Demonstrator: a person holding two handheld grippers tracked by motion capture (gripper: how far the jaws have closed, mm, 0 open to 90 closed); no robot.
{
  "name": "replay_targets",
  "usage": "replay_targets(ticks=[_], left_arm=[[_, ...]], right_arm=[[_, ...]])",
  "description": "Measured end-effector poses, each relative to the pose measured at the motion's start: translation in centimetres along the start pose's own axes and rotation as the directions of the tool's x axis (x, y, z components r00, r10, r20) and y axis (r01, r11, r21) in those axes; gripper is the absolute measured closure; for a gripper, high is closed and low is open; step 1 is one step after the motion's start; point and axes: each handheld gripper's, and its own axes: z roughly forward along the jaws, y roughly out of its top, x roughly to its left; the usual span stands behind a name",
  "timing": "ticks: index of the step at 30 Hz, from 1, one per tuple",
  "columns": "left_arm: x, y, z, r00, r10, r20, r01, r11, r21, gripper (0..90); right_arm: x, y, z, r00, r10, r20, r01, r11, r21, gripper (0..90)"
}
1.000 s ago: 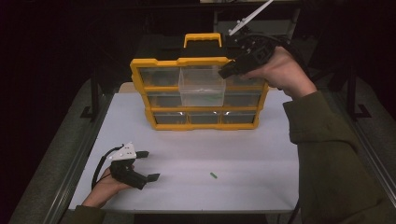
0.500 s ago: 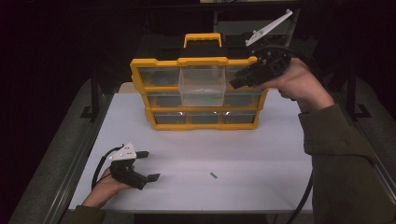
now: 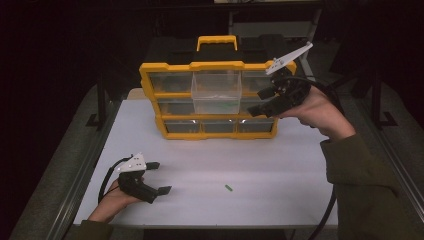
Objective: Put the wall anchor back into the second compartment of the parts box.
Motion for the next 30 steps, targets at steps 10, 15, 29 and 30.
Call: replay_targets(ticks=[10, 15, 29, 30], left_arm=[[0.0, 0.0, 0.0, 1.0000, 0.000, 0.000, 0.000, 1.0000, -0.002, 1.5], [0.0, 0.0, 0.0, 1.0000, -0.001, 0.002, 0.001, 1.0000, -0.002, 1.5], [0.0, 0.0, 0.0, 1.0000, 0.000, 0.001, 0.000, 1.0000, -0.004, 1.5], [0.0, 0.0, 0.0, 1.0000, -0.001, 0.001, 0.001, 1.0000, -0.004, 1.5]], right_arm=[[0.8, -2.9, 2.6, 0.9999, -0.010, 0.013, 0.010, 1.000, 0.008, 16.8], [1.7, -4.4, 4.2, 0.9999, -0.011, 0.011, 0.010, 1.000, 0.021, 15.0], [4.0, -8.1, 8.2, 0.9997, 0.001, -0.024, 0.000, 0.999, 0.036, 15.0], [4.1, -8.3, 8.5, 0.9997, 0.002, -0.023, -0.001, 0.999, 0.039, 15.0]])
